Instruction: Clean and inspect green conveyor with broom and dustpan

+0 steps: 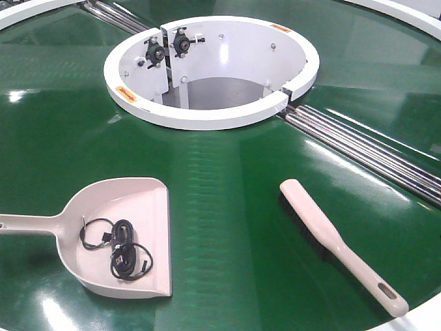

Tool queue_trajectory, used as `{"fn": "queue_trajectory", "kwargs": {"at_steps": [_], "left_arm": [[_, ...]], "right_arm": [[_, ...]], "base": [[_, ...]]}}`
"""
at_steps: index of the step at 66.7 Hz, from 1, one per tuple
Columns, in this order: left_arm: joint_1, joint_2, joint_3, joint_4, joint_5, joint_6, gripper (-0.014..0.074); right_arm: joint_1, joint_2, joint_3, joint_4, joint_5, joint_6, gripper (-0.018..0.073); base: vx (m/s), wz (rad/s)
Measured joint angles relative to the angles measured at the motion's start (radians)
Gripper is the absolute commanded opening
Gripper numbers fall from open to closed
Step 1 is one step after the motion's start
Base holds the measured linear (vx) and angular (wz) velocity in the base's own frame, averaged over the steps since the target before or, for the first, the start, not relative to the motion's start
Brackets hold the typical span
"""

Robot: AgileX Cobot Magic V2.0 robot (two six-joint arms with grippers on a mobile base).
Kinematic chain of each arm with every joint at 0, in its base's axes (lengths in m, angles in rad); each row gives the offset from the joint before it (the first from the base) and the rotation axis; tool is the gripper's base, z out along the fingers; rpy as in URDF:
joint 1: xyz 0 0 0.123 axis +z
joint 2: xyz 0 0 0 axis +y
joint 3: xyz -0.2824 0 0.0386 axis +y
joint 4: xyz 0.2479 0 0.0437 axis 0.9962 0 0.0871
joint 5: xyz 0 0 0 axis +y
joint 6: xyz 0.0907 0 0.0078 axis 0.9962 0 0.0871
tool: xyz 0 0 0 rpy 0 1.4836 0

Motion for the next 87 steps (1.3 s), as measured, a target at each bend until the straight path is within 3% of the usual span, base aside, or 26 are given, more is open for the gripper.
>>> {"fn": "queue_trajectory", "kwargs": {"at_steps": [45,64,87], "left_arm": [[0.0,0.0,0.0,0.0,0.0,0.0,-0.0007],[0.0,0.0,0.0,0.0,0.0,0.0,-0.0007],[0.0,0.0,0.0,0.0,0.0,0.0,-0.0007]], "right_arm": [[-0.001,0.0,0.0,-0.01,-0.001,-0.003,-0.001],[-0.14,0.0,0.093,-0.003,-0.03,0.032,-0.001],[-0.148,-0.172,0.203,-0.046,-0.067,0.038,-0.001]], "base": [[0.0,0.0],[0.0,0.0],[0.0,0.0]]}}
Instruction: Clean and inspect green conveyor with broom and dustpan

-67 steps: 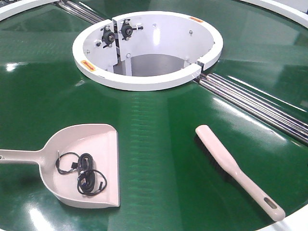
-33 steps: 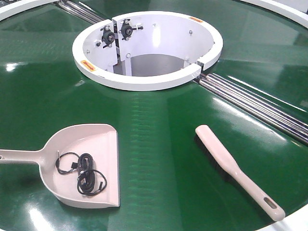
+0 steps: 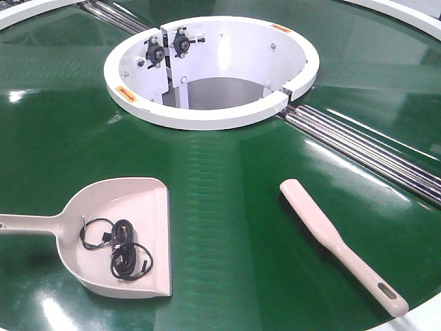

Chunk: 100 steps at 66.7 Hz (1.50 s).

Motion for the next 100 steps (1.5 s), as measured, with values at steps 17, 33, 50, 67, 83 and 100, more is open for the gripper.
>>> {"fn": "queue_trajectory", "kwargs": {"at_steps": [17,33,50,67,83,100], "left_arm": [[0.0,0.0,0.0,0.0,0.001,0.0,-0.0007],[0.0,0.0,0.0,0.0,0.001,0.0,-0.0007],[0.0,0.0,0.0,0.0,0.001,-0.001,-0.0007],[0.0,0.0,0.0,0.0,0.001,-0.001,-0.0007],[0.0,0.0,0.0,0.0,0.001,-0.001,-0.0007],[0.0,0.0,0.0,0.0,0.001,-0.001,-0.0007]], "right_arm": [[0.0,-0.017,0.001,-0.003,0.008,0.0,-0.001],[0.0,-0.017,0.001,-0.003,0.013,0.0,-0.001],[0.0,-0.017,0.001,-0.003,0.013,0.001,-0.001],[0.0,-0.017,0.001,-0.003,0.013,0.001,-0.001],[0.0,-0.017,0.001,-0.003,0.013,0.001,-0.001],[-0.002,-0.017,0.001,-0.003,0.014,0.001,-0.001]], "base": [[0.0,0.0],[0.0,0.0],[0.0,0.0],[0.0,0.0],[0.0,0.0],[0.0,0.0]]}}
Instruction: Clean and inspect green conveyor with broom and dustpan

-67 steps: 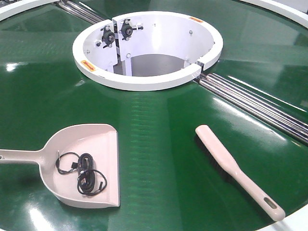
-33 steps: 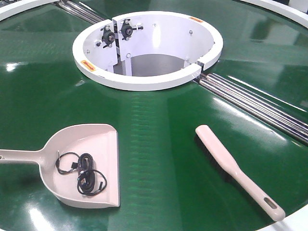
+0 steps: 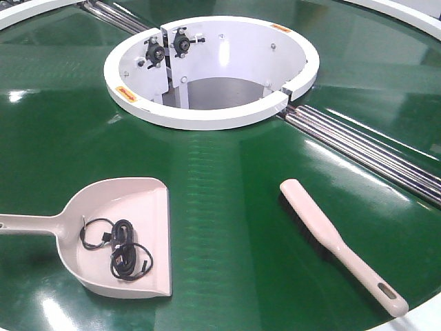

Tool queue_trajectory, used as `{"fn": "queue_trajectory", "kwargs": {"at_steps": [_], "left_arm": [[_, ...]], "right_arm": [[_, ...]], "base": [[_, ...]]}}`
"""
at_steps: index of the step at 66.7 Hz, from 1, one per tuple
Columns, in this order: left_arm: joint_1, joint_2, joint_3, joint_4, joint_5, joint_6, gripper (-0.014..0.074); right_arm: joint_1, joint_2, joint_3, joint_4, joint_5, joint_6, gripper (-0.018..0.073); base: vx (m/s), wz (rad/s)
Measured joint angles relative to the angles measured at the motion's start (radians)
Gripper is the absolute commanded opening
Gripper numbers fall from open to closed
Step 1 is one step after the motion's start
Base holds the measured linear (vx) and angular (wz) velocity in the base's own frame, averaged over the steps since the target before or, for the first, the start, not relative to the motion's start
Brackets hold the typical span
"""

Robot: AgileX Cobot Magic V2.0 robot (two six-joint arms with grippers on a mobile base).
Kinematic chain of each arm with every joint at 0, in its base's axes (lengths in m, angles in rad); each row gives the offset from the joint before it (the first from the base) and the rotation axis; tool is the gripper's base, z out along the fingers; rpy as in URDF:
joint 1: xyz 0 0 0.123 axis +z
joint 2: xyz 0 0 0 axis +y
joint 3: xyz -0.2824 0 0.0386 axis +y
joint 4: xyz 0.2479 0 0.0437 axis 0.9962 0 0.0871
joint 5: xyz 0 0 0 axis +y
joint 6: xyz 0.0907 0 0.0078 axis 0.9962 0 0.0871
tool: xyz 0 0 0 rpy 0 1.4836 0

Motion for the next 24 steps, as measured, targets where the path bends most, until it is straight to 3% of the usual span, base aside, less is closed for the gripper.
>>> {"fn": "queue_trajectory", "kwargs": {"at_steps": [24], "left_arm": [[0.0,0.0,0.0,0.0,0.0,0.0,-0.0007]], "right_arm": [[0.0,0.0,0.0,0.0,0.001,0.0,-0.001]], "base": [[0.0,0.0]]}}
